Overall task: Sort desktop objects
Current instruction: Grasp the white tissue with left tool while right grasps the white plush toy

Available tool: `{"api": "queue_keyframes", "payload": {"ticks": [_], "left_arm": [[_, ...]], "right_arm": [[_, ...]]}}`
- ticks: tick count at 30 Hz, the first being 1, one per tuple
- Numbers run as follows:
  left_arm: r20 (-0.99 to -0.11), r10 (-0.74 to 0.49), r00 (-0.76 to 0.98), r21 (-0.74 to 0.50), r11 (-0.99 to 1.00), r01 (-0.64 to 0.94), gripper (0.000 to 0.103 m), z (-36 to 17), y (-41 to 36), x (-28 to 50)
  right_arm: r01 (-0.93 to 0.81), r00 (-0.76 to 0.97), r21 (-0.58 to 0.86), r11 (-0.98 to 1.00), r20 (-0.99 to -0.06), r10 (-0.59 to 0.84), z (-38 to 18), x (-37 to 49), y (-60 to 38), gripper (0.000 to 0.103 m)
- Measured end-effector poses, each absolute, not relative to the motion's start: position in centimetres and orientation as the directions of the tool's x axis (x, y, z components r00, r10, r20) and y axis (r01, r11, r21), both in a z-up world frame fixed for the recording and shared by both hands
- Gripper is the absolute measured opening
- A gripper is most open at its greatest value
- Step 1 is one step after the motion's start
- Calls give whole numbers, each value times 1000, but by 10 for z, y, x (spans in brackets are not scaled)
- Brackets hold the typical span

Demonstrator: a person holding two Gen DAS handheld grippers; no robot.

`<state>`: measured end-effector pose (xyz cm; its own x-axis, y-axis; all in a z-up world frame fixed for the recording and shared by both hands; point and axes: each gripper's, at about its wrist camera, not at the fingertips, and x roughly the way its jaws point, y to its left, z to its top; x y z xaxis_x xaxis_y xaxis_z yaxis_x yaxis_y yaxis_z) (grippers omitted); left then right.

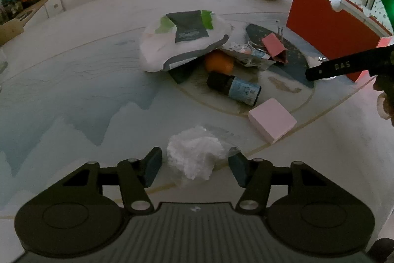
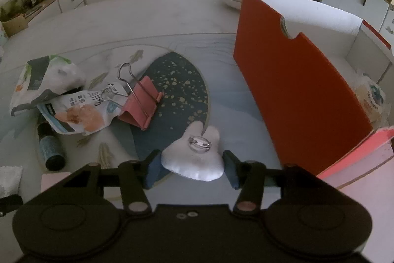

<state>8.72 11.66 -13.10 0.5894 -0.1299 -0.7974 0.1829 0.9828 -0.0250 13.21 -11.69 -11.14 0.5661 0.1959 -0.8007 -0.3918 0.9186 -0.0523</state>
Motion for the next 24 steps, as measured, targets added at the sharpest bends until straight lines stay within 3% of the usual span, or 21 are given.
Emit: {"api": "queue_keyframes", "payload": {"ticks": [13, 24], "left_arm": [[-795, -115, 595, -9, 984, 178, 36, -129, 115, 89], [-781, -127, 611, -28, 985, 169, 33, -117, 114, 85]], "right_arm": [[-423, 560, -32, 906, -795, 233, -98, 125, -126, 52], [-474, 558, -25, 880, -782, 278, -81, 105, -134, 52]]}}
